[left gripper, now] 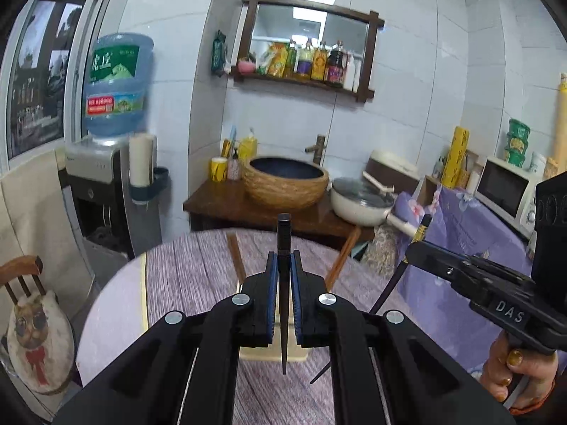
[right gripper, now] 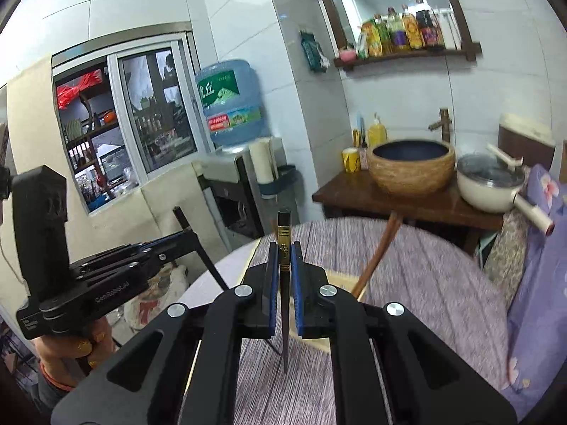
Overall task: Organize utensils
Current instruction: 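Lower both black chopsticks into the cream holder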
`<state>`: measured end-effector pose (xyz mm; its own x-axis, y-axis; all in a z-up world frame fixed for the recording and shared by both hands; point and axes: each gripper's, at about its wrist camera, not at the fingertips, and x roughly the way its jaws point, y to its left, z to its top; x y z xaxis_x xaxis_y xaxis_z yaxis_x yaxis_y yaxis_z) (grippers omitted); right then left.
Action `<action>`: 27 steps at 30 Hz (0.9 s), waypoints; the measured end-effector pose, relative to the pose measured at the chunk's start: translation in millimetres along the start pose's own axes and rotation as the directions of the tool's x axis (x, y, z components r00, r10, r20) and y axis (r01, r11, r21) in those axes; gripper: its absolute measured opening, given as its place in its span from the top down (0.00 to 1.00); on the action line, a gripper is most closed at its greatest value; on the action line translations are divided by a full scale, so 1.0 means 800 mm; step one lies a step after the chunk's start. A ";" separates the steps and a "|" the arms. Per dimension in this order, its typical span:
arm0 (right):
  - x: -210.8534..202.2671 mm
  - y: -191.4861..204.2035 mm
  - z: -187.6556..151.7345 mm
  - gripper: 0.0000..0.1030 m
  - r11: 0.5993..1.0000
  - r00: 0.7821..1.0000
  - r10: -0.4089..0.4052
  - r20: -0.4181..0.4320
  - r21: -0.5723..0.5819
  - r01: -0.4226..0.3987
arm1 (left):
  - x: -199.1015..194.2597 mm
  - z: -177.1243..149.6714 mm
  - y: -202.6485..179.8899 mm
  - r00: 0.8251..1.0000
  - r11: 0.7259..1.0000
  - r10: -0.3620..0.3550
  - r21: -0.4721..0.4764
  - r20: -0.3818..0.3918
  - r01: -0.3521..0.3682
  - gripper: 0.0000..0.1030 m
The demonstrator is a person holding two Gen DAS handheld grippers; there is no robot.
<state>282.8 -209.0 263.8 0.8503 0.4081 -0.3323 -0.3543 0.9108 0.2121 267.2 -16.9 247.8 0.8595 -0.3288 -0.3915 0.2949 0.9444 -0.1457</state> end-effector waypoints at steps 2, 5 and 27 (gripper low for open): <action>0.001 0.003 0.027 0.92 1.000 0.999 -0.027 0.035 -0.009 0.028 | -0.001 0.026 -0.002 1.000 1.000 0.006 -0.007 0.030 -0.006 0.92; 0.011 0.004 0.056 0.92 0.998 0.996 -0.066 0.062 -0.015 0.067 | 0.005 0.056 -0.006 0.998 1.000 0.020 -0.017 0.067 -0.019 0.92; 0.155 -0.053 -0.054 0.92 0.982 0.980 -0.186 -0.075 0.011 0.188 | 0.138 -0.052 -0.008 0.992 0.995 0.091 0.052 -0.084 -0.087 0.92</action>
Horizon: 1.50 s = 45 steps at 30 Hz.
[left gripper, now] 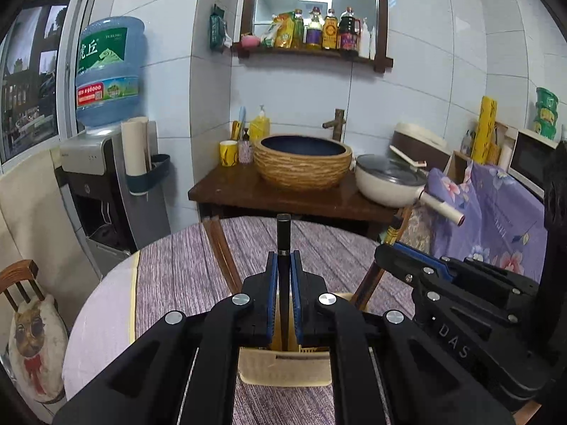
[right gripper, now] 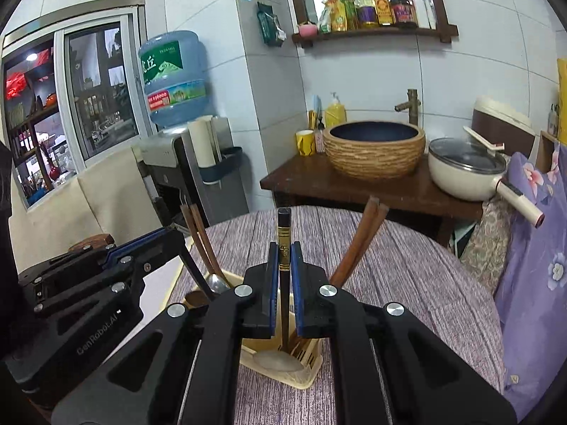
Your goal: Organize utensils
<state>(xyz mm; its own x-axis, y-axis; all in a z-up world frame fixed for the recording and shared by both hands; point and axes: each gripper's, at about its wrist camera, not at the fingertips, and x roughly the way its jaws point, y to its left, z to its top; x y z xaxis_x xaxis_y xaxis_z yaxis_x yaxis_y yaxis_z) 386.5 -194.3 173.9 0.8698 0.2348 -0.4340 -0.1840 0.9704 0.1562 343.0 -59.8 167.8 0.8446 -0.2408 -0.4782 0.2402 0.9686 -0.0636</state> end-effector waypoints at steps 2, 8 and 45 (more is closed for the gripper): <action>0.000 0.001 -0.006 0.92 1.000 1.000 -0.002 0.009 -0.009 0.002 | 0.007 -0.008 0.001 1.000 1.000 0.004 0.002 -0.008 -0.004 0.92; -0.012 0.001 -0.005 0.92 0.999 0.999 0.023 0.023 -0.024 -0.023 | 0.012 -0.014 0.011 0.999 1.000 -0.012 -0.029 -0.039 0.011 0.92; -0.301 0.064 -0.365 0.05 0.991 0.962 -0.005 0.273 -0.125 0.040 | -0.249 -0.322 0.024 0.970 0.993 0.080 -0.109 0.230 -0.056 0.05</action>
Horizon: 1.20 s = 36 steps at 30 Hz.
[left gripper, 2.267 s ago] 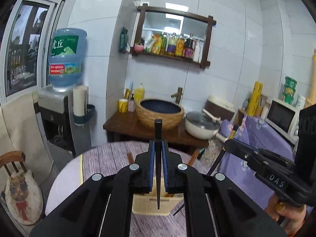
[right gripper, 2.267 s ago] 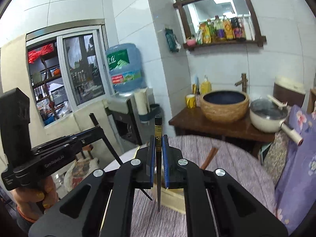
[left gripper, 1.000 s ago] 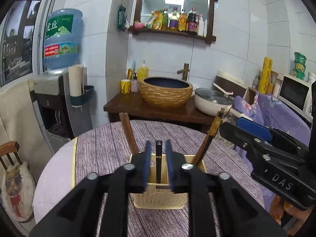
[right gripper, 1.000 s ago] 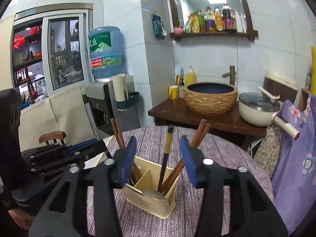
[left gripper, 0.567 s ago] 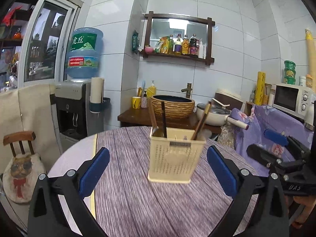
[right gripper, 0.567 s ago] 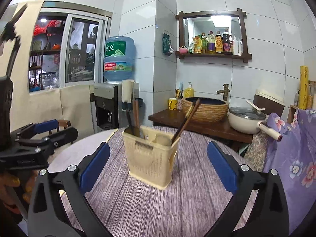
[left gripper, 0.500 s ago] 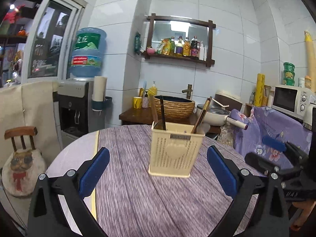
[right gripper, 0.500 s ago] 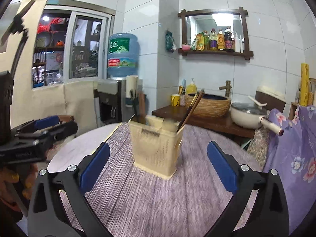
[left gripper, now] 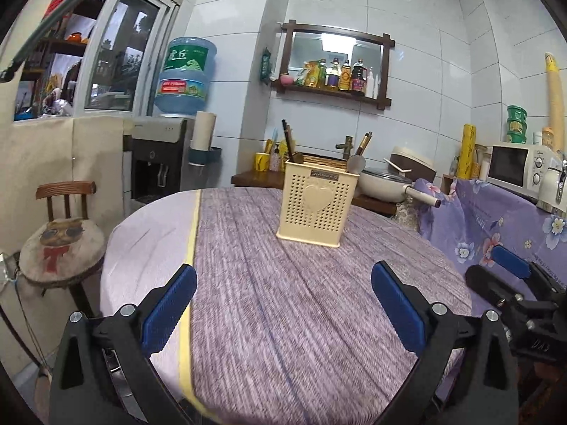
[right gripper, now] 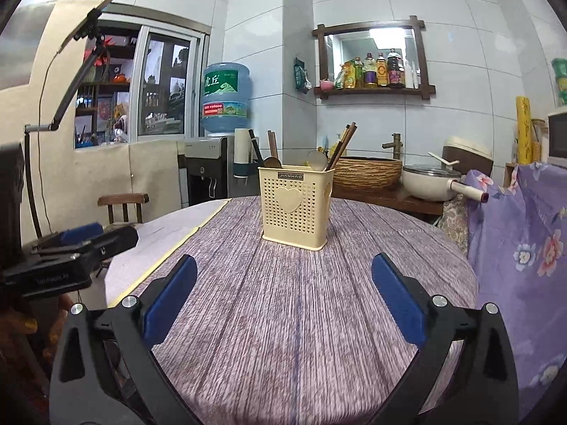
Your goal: Organize utensils
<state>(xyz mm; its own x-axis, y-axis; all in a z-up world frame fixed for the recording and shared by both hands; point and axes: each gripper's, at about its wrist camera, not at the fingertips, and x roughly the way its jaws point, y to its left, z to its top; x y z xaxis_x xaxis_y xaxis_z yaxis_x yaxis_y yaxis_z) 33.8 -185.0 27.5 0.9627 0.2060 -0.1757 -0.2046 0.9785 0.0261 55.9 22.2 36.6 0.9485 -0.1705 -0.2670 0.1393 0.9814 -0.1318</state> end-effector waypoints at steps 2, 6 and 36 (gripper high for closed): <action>-0.010 0.000 -0.007 0.05 1.000 1.000 -0.022 0.001 0.003 0.022 | -0.007 -0.008 0.001 1.000 1.000 0.016 0.003 -0.004 -0.016 0.05; -0.020 -0.001 -0.016 0.05 0.999 0.999 -0.028 -0.022 0.027 0.028 | -0.018 -0.020 0.007 0.999 0.999 0.039 -0.006 -0.024 -0.039 0.05; -0.024 0.005 -0.012 0.05 1.000 1.000 -0.015 -0.024 0.004 0.015 | -0.033 -0.027 0.012 1.000 1.000 0.022 -0.016 -0.007 -0.022 0.05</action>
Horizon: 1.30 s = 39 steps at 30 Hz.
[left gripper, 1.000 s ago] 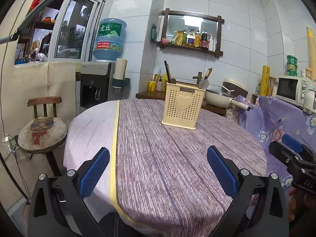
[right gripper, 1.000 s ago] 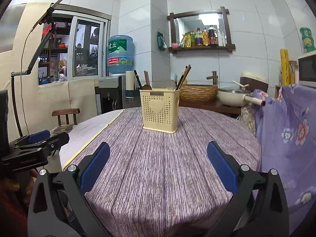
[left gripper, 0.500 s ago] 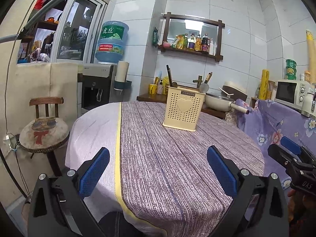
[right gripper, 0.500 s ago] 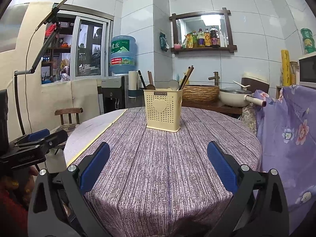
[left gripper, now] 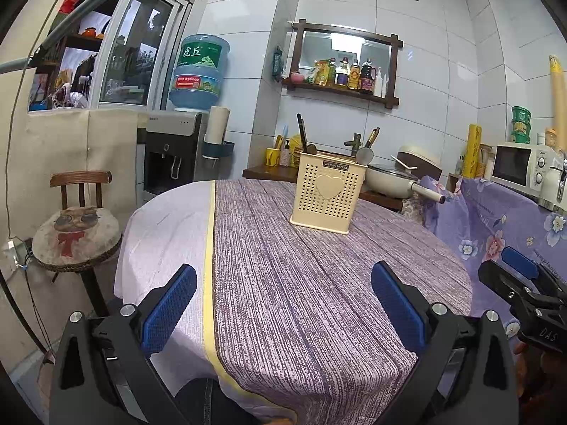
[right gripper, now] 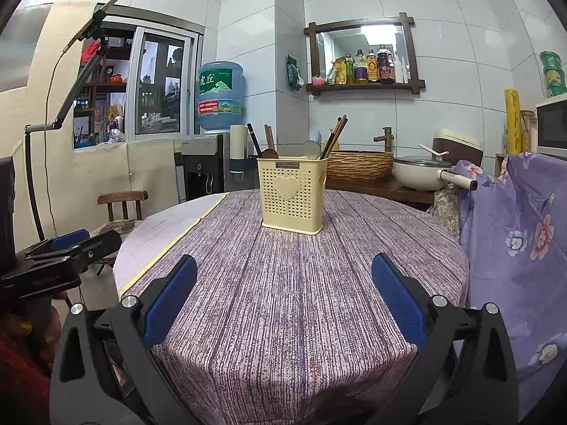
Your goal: Organize utensils
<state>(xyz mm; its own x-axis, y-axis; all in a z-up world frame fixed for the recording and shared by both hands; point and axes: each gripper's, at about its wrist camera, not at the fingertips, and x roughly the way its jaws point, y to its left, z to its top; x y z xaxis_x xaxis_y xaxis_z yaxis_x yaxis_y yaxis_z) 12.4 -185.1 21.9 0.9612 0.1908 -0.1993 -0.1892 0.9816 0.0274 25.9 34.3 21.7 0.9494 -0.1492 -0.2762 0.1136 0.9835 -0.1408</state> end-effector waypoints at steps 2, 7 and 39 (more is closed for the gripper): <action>0.000 0.000 0.000 0.05 1.000 1.000 0.000 0.000 0.003 0.000 | -0.001 0.000 0.000 1.000 1.000 0.006 0.002 0.003 -0.006 0.05; 0.000 -0.001 0.000 0.05 1.000 1.000 0.002 -0.001 0.002 -0.002 | -0.002 -0.001 -0.001 1.000 1.000 0.005 0.007 0.001 -0.005 0.05; 0.002 0.003 -0.002 0.05 1.000 1.000 0.007 -0.012 0.004 -0.007 | -0.003 0.000 -0.005 1.000 1.000 0.013 0.019 -0.003 -0.013 0.05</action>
<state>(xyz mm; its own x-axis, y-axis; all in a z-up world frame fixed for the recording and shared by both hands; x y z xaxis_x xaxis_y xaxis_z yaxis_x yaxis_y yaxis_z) 13.4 -182.3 19.9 0.9573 0.1977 -0.2109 -0.1952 0.9802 0.0331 23.1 30.7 23.2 0.9500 -0.1366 -0.2809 0.1068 0.9871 -0.1190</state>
